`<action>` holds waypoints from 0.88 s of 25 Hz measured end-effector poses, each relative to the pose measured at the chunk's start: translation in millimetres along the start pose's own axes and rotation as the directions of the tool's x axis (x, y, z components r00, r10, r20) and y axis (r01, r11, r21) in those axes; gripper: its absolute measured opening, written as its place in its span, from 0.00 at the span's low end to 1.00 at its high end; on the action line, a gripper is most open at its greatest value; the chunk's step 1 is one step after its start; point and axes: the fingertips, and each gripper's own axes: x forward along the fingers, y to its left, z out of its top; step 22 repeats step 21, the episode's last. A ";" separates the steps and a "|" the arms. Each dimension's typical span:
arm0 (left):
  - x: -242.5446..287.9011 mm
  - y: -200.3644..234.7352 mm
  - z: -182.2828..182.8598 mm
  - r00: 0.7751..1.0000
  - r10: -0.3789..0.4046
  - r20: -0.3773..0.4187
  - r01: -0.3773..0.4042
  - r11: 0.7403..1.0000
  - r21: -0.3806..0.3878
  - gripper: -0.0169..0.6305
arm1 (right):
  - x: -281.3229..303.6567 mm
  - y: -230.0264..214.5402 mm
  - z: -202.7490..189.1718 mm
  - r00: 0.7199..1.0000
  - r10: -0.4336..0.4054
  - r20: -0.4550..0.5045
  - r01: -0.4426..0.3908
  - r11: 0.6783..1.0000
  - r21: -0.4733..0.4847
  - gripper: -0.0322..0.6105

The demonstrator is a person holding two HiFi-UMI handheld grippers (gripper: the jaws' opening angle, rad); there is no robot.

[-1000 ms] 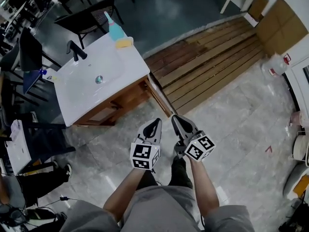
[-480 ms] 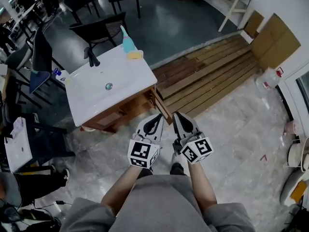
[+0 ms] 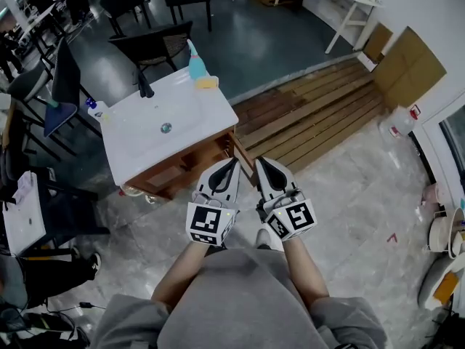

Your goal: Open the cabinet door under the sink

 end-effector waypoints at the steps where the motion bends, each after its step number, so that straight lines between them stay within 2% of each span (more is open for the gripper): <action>1: -1.4 1.1 2.4 1.000 0.003 0.008 -0.003 1.000 -0.001 0.04 | 1.5 2.1 1.9 1.000 0.004 0.004 -0.004 1.000 -0.008 0.06; 8: -4.2 4.0 10.1 0.999 0.009 0.030 -0.010 1.000 0.009 0.04 | 7.1 10.5 9.0 1.000 0.015 0.011 -0.014 0.998 -0.060 0.06; 22: -6.8 3.7 6.0 1.000 0.003 0.028 -0.003 1.000 -0.011 0.04 | 2.9 10.9 7.3 1.000 -0.007 0.018 0.008 0.999 -0.054 0.06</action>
